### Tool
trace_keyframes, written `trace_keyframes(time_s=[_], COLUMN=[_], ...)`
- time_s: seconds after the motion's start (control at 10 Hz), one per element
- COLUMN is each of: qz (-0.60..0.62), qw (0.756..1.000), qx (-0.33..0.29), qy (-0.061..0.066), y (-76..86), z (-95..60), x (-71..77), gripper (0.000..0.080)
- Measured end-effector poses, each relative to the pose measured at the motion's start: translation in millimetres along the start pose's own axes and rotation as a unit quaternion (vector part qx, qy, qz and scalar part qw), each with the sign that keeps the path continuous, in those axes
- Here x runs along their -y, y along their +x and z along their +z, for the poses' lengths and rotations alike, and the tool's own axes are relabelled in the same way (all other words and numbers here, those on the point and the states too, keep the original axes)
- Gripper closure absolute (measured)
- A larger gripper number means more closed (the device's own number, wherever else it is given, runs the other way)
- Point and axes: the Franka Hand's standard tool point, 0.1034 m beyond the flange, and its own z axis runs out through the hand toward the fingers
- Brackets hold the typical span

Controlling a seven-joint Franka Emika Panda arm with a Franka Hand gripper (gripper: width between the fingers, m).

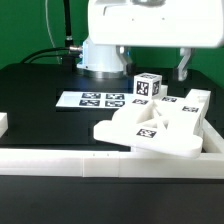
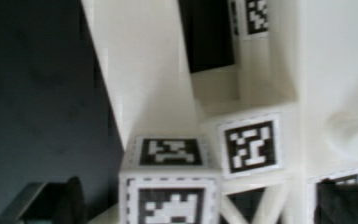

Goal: Assemble chair

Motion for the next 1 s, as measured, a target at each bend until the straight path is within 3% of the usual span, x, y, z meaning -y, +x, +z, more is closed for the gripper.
trace_keyframes(time_s=[0.2, 0.8, 1.0], qz=[-0.004, -0.008, -0.031], qw=[1.000, 1.000, 0.999], qx=[-0.003, -0.004, -0.025], qy=[0.014, 0.012, 0.023], y=[-19.1, -20.9, -54.7], z=[-4.9, -1.2, 1.7], x=[1.1, 0.1, 1.3], gripper=[0.0151, 0.0151, 0.0151])
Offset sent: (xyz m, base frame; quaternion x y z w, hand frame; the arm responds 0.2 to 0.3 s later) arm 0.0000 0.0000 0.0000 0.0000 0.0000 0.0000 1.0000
